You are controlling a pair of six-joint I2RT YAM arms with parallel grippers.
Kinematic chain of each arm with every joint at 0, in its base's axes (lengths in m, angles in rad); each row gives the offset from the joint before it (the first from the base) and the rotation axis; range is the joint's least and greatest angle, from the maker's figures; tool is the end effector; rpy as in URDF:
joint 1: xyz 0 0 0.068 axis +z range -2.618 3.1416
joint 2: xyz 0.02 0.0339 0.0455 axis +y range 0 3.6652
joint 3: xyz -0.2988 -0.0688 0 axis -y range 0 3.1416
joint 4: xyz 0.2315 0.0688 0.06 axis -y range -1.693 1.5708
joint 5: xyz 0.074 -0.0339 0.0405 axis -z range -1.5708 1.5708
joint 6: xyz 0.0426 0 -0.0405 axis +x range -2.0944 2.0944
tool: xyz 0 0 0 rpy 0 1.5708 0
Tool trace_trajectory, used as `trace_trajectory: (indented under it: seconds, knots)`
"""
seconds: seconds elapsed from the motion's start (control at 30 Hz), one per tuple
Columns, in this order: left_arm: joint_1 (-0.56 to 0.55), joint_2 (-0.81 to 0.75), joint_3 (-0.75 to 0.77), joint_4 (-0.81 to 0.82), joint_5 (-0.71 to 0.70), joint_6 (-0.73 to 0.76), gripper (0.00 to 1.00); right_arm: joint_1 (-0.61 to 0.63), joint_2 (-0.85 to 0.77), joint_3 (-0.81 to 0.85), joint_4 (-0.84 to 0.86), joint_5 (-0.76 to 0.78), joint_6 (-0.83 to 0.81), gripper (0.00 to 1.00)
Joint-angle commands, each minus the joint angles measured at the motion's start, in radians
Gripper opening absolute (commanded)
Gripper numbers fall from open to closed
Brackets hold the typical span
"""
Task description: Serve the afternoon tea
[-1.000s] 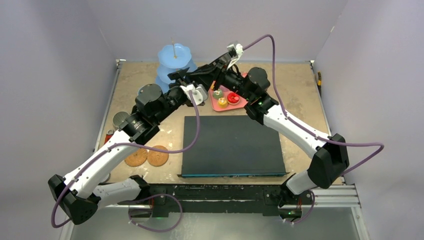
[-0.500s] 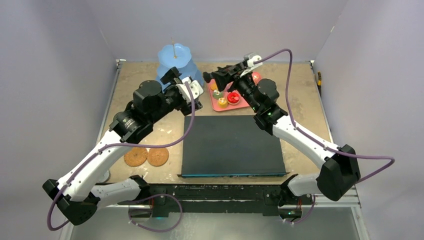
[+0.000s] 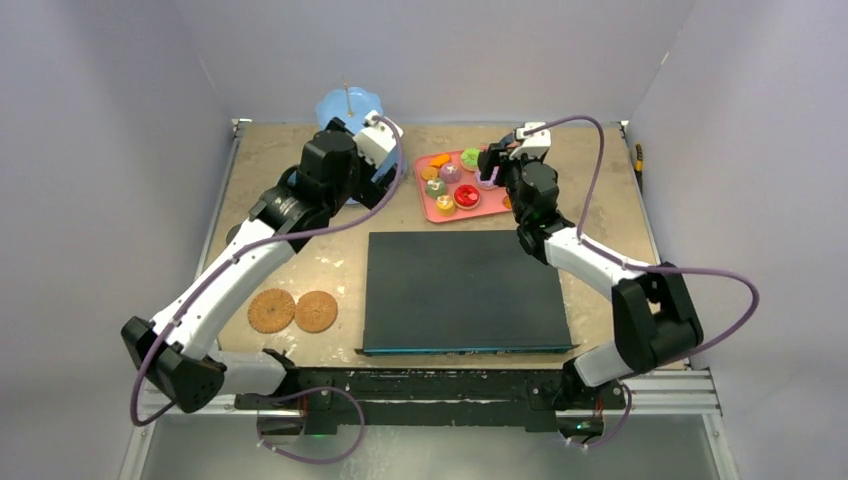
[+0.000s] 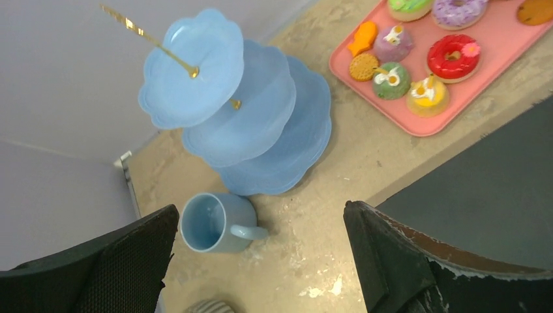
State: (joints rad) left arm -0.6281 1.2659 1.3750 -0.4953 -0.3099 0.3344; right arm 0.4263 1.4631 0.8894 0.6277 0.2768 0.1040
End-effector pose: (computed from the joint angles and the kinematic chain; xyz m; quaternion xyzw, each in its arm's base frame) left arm 0.2180 -0.1423 0.4402 0.3031 0.7665 0.0460 0.5644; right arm 0.3050 0.1257 0.3415 -0.0104 0.6884 0.0968 0.7187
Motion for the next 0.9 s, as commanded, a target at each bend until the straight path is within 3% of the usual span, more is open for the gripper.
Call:
trace_trajectory:
  seconds: [0.0,0.6,0.87]
  knots:
    - [0.105,0.085,0.106,-0.074,0.031,-0.163,0.98,-0.041,0.066,0.042,0.061,0.137,-0.023,0.73]
    - [0.150,0.156,0.233,-0.096,-0.054,-0.189,0.94,-0.125,0.271,0.092,0.131,0.119,-0.060,0.72]
    - [0.151,0.140,0.220,-0.077,-0.086,-0.153,0.92,-0.140,0.332,0.109,0.173,0.115,-0.063,0.72]
